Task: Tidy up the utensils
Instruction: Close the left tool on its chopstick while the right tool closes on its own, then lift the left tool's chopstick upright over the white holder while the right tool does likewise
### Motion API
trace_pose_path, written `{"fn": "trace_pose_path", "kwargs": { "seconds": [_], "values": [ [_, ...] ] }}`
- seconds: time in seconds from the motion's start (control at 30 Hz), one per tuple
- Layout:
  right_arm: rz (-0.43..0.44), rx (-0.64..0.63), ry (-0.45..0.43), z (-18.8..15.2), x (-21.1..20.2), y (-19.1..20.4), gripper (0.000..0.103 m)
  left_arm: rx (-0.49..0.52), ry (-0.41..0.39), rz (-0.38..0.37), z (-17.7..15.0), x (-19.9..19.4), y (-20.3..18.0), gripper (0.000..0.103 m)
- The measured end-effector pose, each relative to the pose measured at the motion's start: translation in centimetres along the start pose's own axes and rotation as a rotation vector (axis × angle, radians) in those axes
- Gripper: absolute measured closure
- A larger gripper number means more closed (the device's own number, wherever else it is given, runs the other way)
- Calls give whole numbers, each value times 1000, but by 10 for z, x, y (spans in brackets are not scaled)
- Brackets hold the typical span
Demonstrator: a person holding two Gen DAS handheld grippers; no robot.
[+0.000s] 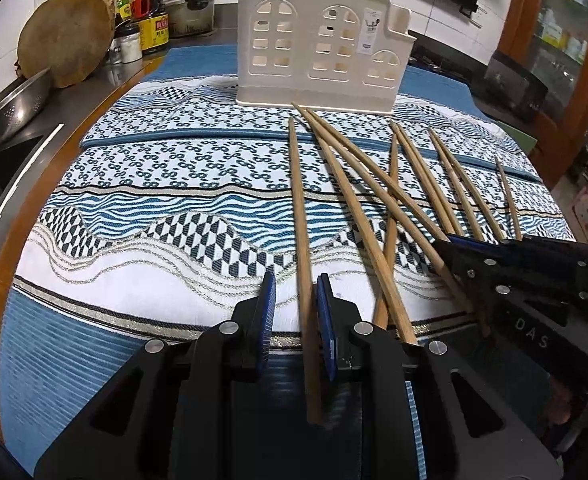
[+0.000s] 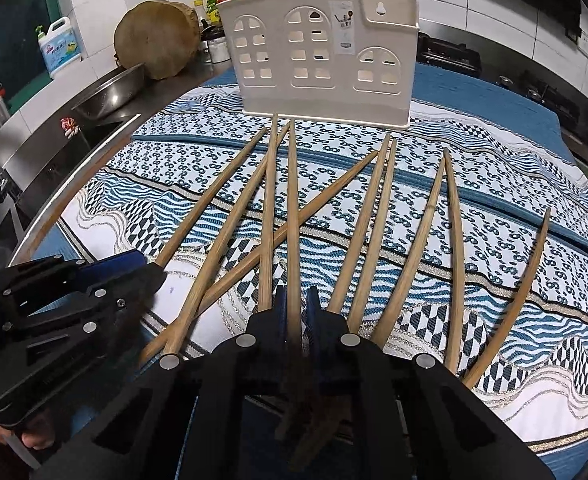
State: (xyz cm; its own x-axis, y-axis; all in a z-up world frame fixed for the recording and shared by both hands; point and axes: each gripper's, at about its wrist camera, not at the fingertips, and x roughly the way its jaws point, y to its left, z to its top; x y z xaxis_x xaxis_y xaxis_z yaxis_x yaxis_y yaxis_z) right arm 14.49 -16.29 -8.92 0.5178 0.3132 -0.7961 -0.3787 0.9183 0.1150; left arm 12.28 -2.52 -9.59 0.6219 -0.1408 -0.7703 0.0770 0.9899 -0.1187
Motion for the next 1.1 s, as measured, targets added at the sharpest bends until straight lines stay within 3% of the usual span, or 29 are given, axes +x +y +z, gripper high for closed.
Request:
{"fn": "trace_pose_path", "kwargs": {
  "seconds": [0.23,0.27,0.3,0.53,0.8,1.1],
  "values": [
    [-8,23,-17,0,-1,-2,97,35,-16,20,-1,2,-10,83],
    [-11,30,-23,0,-3,-2,97,30,-18,14,-1,1,-9,91],
    [-16,30,-36,0,-8,-2,97,23,-17,-4,0,0,-7,96],
    [-25,31,-139,11,-56,-1,97,29,-89,-29,11,-28,1,97],
    [-4,13,-223,46,-106,-9,96,40,-219,-59,40,-64,15,97],
    [34,-30,-249,96,-130,-13,96,8,-272,-119,72,-62,38,97]
  ]
}}
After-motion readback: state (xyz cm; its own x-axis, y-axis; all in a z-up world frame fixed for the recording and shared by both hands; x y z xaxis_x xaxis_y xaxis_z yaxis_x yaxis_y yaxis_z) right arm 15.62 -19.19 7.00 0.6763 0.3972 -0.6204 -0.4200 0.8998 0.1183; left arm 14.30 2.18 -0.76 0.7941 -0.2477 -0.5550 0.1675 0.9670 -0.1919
